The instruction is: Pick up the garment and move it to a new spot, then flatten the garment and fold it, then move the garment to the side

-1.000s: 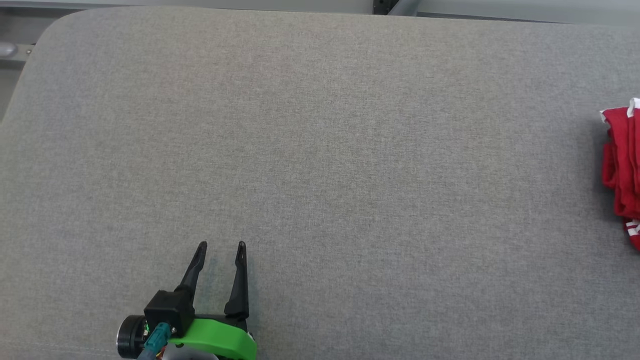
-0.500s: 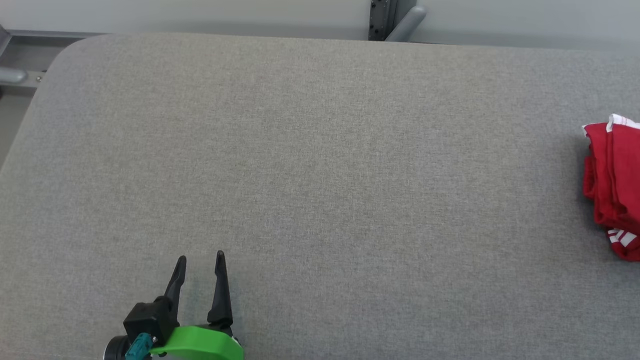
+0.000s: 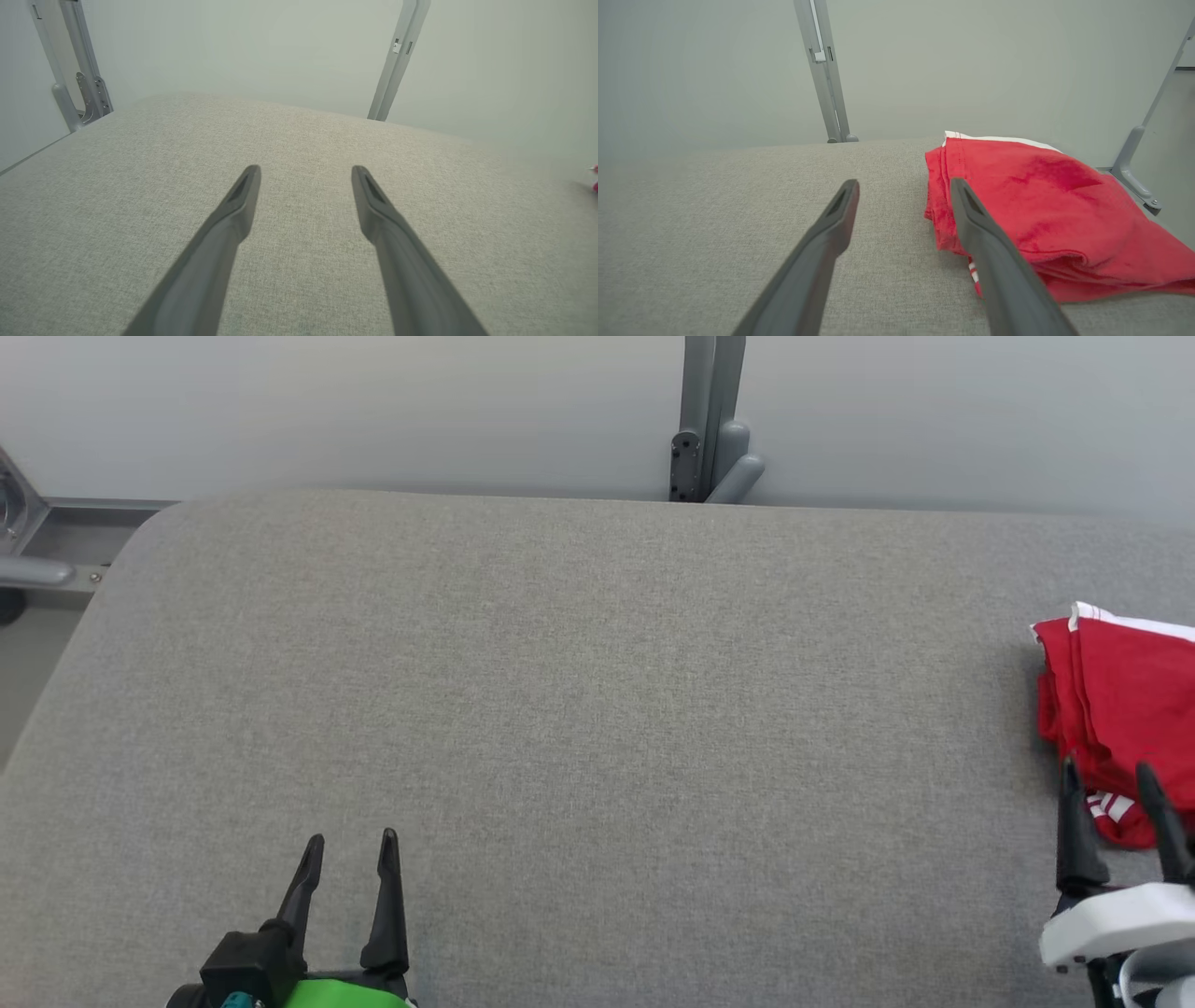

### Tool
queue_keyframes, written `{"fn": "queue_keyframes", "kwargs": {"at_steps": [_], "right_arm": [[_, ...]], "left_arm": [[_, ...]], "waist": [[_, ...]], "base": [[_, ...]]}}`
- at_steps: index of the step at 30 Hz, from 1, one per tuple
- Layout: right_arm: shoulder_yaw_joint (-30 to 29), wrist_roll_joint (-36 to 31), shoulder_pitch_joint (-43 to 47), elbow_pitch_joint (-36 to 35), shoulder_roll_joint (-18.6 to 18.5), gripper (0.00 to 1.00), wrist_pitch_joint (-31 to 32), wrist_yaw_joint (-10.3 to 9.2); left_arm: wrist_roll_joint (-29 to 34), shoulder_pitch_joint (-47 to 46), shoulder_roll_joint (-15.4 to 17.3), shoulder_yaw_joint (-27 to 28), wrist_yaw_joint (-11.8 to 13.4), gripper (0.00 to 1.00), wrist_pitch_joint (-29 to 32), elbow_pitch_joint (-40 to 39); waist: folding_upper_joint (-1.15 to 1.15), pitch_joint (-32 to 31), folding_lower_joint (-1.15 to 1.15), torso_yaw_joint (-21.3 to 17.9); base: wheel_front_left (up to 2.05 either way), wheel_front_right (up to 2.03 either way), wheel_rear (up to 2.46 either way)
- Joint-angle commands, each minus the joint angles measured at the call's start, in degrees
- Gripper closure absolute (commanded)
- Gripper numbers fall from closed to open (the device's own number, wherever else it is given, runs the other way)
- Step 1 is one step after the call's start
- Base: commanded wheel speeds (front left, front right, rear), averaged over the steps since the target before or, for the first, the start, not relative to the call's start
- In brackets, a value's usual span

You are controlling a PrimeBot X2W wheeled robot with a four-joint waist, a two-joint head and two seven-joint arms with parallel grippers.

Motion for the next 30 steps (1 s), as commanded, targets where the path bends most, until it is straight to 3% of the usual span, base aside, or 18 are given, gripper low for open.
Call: {"fn": "queue_keyframes", "kwargs": {"at_steps": [1, 10, 15, 30], "right_arm": [[-0.1, -1.2, 1.1, 0.4, 0.7, 0.00, -0.9, -0.07], [-2.0, -10.7, 4.1, -1.9, 5.9, 0.00, -2.6, -0.07], [-1.8, -13.7, 4.4, -4.0, 6.5, 0.00, -2.6, -0.07], [-0.6, -13.3, 4.3, -2.1, 6.7, 0.00, -2.6, -0.07]], "left_arm": [[0.8, 0.9, 0.2, 0.4, -0.6, 0.00, -0.1, -0.4], [2.8, 1.8, 0.1, -1.1, -4.1, 0.00, -0.1, 1.0], [1.8, 1.4, 0.1, -1.4, -4.5, 0.00, -0.1, 2.3], [0.3, 0.6, 0.1, -2.0, -3.8, 0.00, -0.1, 2.8]], "waist": [[0.00, -1.2, 0.00, 0.2], [0.00, -2.6, 0.00, -0.7], [0.00, -2.6, 0.00, -1.6], [0.00, -2.4, 0.00, -1.9]], "base": [[0.00, 0.00, 0.00], [0.00, 0.00, 0.00], [0.00, 0.00, 0.00], [0.00, 0.00, 0.00]]}}
